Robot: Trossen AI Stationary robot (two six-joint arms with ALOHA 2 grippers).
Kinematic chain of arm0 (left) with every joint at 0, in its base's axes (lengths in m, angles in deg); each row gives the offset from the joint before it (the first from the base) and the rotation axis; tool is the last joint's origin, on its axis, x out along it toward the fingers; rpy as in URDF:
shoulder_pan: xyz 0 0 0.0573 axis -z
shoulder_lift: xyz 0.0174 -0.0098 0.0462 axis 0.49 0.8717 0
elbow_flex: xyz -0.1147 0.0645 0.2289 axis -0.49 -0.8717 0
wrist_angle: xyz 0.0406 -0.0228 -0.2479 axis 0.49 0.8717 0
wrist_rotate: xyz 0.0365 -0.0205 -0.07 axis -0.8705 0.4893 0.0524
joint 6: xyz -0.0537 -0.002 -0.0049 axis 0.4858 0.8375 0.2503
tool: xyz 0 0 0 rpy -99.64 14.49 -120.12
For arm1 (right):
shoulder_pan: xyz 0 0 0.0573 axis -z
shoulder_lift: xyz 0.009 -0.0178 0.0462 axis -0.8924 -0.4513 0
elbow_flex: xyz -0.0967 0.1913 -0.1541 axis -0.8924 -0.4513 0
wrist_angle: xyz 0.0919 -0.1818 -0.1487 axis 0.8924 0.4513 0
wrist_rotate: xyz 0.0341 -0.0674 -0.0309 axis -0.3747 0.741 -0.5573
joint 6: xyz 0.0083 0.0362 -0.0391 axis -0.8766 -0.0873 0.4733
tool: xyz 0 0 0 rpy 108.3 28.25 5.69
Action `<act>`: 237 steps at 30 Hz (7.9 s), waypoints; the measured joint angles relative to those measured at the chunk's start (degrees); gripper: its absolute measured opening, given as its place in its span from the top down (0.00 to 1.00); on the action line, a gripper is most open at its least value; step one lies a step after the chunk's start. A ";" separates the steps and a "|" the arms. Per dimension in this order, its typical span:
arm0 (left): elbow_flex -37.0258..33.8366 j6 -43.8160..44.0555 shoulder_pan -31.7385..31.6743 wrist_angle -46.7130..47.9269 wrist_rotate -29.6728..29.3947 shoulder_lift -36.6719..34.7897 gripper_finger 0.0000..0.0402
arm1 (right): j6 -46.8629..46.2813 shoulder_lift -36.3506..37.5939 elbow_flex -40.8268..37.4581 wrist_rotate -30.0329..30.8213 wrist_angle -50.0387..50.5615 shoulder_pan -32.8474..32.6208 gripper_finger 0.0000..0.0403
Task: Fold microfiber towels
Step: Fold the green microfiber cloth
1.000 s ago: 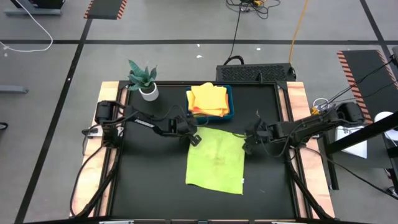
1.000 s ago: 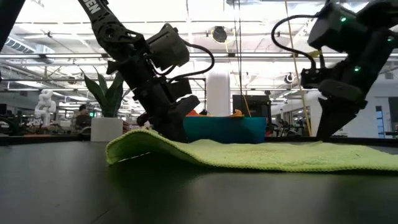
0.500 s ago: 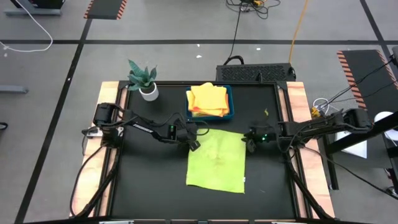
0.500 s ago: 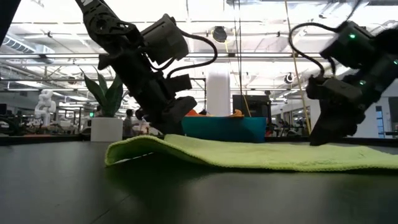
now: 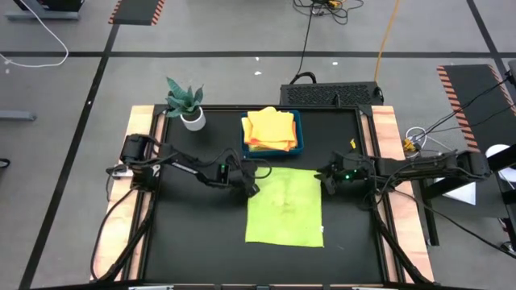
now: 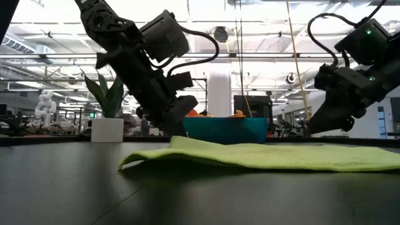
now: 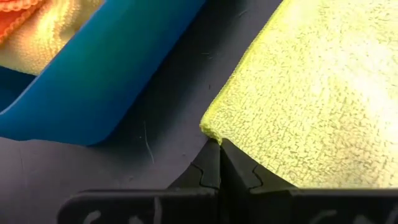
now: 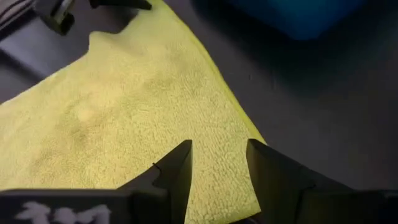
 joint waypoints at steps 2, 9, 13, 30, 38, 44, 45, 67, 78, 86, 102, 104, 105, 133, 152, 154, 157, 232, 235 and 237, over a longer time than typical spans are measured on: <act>0.00 -0.01 0.36 0.00 -0.53 0.00 1.00 | 0.25 0.50 0.00 0.60 0.19 0.00 0.64; 0.04 -0.10 1.50 -0.11 -2.10 -0.02 1.00 | -0.51 0.64 0.02 6.03 7.75 0.00 0.64; 0.07 -0.44 1.66 -0.11 -2.12 -0.02 1.00 | -1.10 0.66 0.02 5.86 8.60 -0.33 0.64; 0.09 -0.45 1.75 -1.11 -2.10 -0.09 1.00 | -3.09 -4.63 -3.41 6.14 0.60 -2.16 0.73; 0.09 -0.81 1.75 -1.32 -2.10 -0.09 1.00 | -1.65 -5.57 -3.52 6.30 0.54 -2.16 0.82; 0.09 -1.48 2.14 -1.51 -3.10 -0.40 1.00 | -1.14 -5.65 -2.41 5.92 0.34 -2.16 0.98; 0.07 -1.60 2.28 -1.20 -3.54 -0.83 1.00 | -1.11 -5.61 -2.06 5.88 0.35 -2.16 0.98; 0.09 -9.17 13.35 7.65 -18.17 -10.95 1.00 | 1.44 -0.78 8.96 7.01 0.25 -14.53 1.00; 0.09 -12.19 23.14 6.11 -22.32 -10.95 1.00 | -2.23 -0.71 9.73 15.74 0.59 -29.54 1.00; 0.04 -13.52 30.24 5.71 -23.01 -10.31 1.00 | -6.37 -2.38 9.77 24.57 -2.41 -42.39 1.00; 0.04 -13.82 38.50 0.21 -17.99 -8.76 1.00 | -9.70 -17.04 9.77 27.26 -14.72 -52.70 1.00; 0.09 -16.31 38.55 -4.45 -15.61 -7.32 1.00 | -9.63 -17.27 9.77 27.92 -14.74 -52.70 1.00; 0.09 -17.95 38.55 -5.78 -14.70 -6.69 1.00 | -9.21 -17.12 9.77 28.95 -14.78 -52.66 1.00; 0.07 -17.92 25.08 7.30 -18.47 -11.63 1.00 | -4.37 6.24 9.77 28.27 7.85 -34.39 1.00; 0.04 -15.65 35.10 -5.63 -15.17 -0.65 1.00 | -12.11 -16.56 9.75 24.92 -9.69 -50.55 1.00; 0.04 -15.75 35.11 -7.02 -14.10 -0.21 1.00 | -13.56 -17.74 9.74 23.69 -8.43 -51.29 1.00; 0.04 -16.46 35.48 -6.90 -13.70 -0.09 1.00 | -15.10 -19.42 9.70 23.66 -8.60 -51.96 1.00; 0.13 -13.83 20.82 -29.68 11.10 -0.87 0.49 | -12.06 -19.78 9.75 1.14 0.38 -28.83 0.42; 0.13 -13.68 20.72 -29.98 10.47 -0.87 0.39 | -12.96 -18.60 9.75 1.04 3.76 -28.59 0.42; 0.13 -13.82 20.72 -30.08 10.39 -0.87 0.33 | -13.03 -17.63 9.75 1.03 5.23 -28.57 0.42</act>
